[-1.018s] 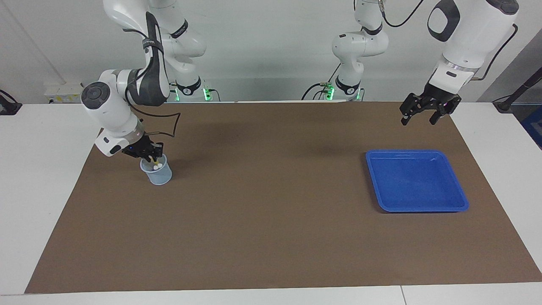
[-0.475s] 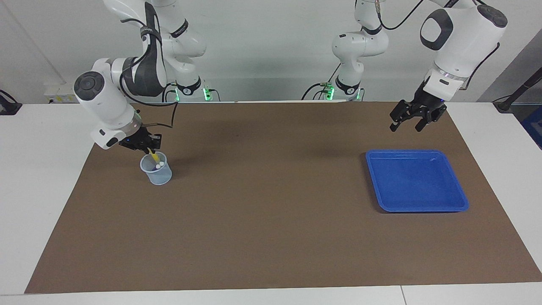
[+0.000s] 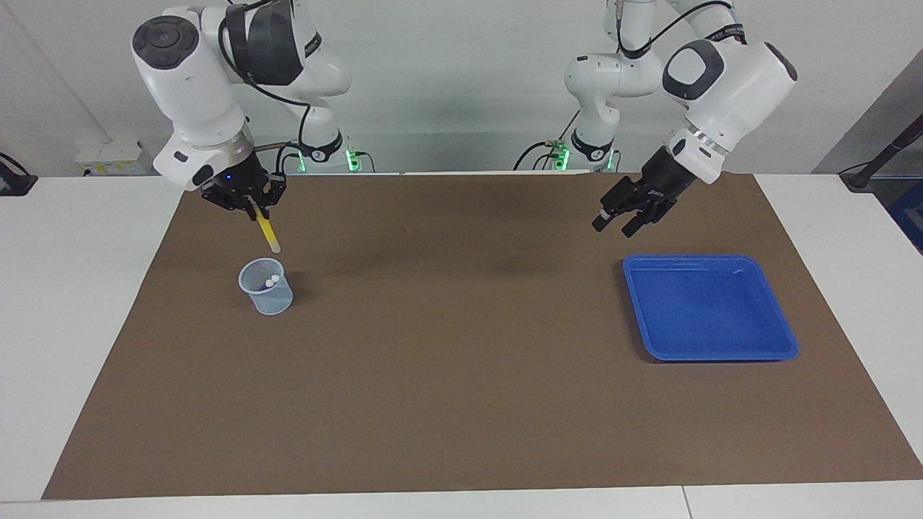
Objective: Right arm passes pens to left for tray arrangement
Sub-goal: 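Lift the yellow pen with the right gripper while the left gripper approaches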
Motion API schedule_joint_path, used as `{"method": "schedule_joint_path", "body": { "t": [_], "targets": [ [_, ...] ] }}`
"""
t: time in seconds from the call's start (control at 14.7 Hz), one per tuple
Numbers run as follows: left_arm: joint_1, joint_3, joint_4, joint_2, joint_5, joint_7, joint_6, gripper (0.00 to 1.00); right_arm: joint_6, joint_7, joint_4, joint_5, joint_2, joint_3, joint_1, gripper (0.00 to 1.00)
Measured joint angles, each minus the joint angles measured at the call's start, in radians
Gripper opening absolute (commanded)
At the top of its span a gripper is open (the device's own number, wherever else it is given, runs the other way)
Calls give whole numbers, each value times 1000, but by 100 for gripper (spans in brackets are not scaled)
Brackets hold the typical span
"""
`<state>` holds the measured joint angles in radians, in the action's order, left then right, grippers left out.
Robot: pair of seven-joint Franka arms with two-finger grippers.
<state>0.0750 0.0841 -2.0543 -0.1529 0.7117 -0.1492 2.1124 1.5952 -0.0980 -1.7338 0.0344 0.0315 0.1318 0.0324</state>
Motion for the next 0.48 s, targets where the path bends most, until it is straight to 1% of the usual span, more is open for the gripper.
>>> {"method": "schedule_joint_path", "body": {
  "t": [0.14, 0.27, 0.48],
  "targets": [
    [0, -3, -9, -5, 116, -2, 0, 100, -2, 1, 18, -123, 0, 16, 0, 0],
    [0, -3, -22, -5, 208, -3, 7, 100, 9, 19, 25, -236, -2, 15, 2, 0],
    [6, -1, -58, -5, 352, -4, 66, 100, 70, 148, 25, -373, -8, 21, -1, 0]
  ]
}}
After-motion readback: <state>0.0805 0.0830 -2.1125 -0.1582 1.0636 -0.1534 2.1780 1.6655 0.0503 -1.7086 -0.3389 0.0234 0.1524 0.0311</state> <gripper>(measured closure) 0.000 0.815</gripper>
